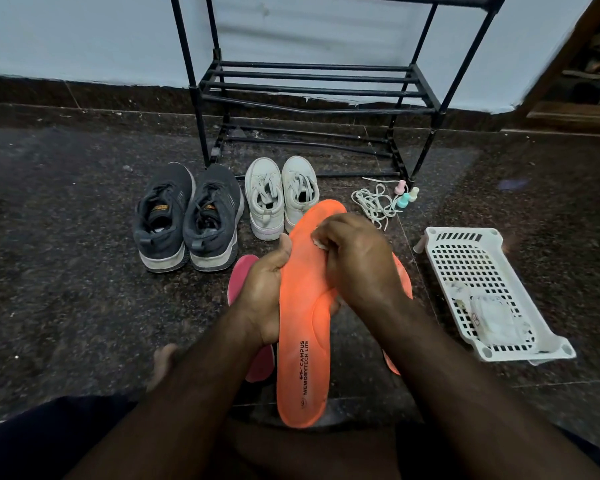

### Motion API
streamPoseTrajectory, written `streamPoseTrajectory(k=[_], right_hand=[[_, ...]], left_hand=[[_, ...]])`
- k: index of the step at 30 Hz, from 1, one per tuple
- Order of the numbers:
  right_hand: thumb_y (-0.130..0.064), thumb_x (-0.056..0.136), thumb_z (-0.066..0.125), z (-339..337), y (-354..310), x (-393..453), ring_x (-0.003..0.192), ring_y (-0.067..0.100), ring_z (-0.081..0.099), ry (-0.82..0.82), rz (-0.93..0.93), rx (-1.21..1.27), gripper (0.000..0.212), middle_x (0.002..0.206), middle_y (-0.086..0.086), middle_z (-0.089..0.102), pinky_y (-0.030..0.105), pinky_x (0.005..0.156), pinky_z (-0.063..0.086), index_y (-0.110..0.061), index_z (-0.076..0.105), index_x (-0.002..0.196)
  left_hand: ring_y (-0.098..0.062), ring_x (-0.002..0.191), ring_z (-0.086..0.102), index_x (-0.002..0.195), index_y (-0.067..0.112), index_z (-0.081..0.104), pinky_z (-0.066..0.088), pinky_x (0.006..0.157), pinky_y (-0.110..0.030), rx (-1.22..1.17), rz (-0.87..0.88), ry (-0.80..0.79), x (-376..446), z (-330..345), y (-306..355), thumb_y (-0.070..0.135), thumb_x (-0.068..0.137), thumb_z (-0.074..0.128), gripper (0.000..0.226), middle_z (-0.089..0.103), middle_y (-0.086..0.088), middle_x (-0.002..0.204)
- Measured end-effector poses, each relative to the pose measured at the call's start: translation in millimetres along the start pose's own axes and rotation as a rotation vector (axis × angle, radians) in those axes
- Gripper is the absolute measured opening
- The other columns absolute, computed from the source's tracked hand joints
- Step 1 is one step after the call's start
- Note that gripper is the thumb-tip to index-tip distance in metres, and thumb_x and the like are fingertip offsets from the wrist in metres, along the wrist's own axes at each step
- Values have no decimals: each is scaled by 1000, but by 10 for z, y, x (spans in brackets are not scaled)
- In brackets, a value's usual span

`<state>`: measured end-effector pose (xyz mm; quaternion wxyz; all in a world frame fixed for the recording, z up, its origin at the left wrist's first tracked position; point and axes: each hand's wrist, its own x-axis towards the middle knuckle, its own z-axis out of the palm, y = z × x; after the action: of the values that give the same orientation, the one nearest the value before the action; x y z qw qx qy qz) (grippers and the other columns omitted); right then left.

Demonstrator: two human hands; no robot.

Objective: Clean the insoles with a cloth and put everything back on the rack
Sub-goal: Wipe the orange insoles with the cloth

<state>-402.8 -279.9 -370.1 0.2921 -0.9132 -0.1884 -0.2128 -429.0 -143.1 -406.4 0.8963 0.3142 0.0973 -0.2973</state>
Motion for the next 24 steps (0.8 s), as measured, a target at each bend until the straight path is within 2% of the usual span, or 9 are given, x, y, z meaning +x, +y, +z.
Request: streamPoseTrajectory(k=[2, 5, 8, 11, 13, 15, 18, 19, 24], right_hand=[[2, 72, 59, 46, -89, -15, 83, 29, 62, -46, -34, 31, 19, 85, 5, 66, 41, 74, 52, -11, 70, 80], [-2, 73, 64, 64, -184, -37, 83, 27, 62, -141, -128, 53, 18, 85, 4, 67, 37, 76, 50, -11, 71, 86], [-1, 69, 54, -31, -105, 6, 78, 26, 60, -86, -115, 28, 20, 78, 3, 66, 38, 73, 47, -10, 69, 79], [-7, 68, 49, -145, 41, 58, 72, 25, 59, 54, 53, 30, 22, 74, 6, 65, 40, 70, 45, -8, 68, 77], [1, 69, 54, -109, -8, 21, 75, 24, 60, 56, 47, 69, 21, 78, 6, 66, 39, 71, 47, -9, 68, 80], [5, 70, 59, 13, -139, -51, 79, 24, 60, -35, -54, 80, 23, 81, 4, 66, 39, 72, 48, -11, 68, 84], [-1, 75, 54, 79, -178, -66, 83, 27, 60, -104, -152, 75, 19, 84, 6, 65, 40, 76, 47, -9, 67, 87], [-1, 75, 53, 61, -129, -39, 83, 28, 59, -69, -149, 65, 19, 84, 7, 65, 41, 75, 47, -8, 67, 86], [10, 76, 56, -25, 45, 12, 82, 24, 58, 142, 8, 36, 22, 89, 9, 62, 35, 73, 48, -5, 67, 87]], left_hand=[[-34, 97, 66, 111, 13, 76, 46, 92, -46, -22, -1, 9, 0, -16, 4, 66, 99, 28, 72, 71, -16, 109], [-28, 92, 72, 93, 15, 80, 54, 87, -41, -47, 13, 5, 1, -15, 5, 63, 99, 26, 72, 74, -12, 97], [-35, 90, 69, 108, 14, 77, 51, 85, -46, -13, 11, -3, 3, -16, 6, 66, 98, 28, 73, 72, -16, 107], [-38, 85, 69, 125, 11, 66, 57, 70, -48, 17, -16, -6, 6, -10, 0, 69, 96, 30, 74, 70, -19, 112], [-37, 86, 69, 121, 12, 70, 57, 72, -48, 20, -13, 10, 12, -13, -6, 68, 97, 30, 73, 71, -19, 110], [-34, 88, 71, 107, 14, 77, 56, 79, -45, 12, 8, 36, 3, -9, -9, 64, 100, 27, 71, 73, -16, 104], [-32, 93, 72, 104, 13, 77, 55, 87, -45, -31, 13, 41, 0, -19, 5, 59, 102, 25, 69, 73, -16, 104], [-33, 93, 71, 104, 14, 78, 52, 89, -46, -25, 14, 31, -6, -13, 12, 61, 102, 26, 71, 73, -16, 106], [-39, 88, 61, 113, 13, 75, 46, 80, -48, 24, -27, 4, 1, -5, -9, 69, 97, 28, 75, 69, -20, 108]])
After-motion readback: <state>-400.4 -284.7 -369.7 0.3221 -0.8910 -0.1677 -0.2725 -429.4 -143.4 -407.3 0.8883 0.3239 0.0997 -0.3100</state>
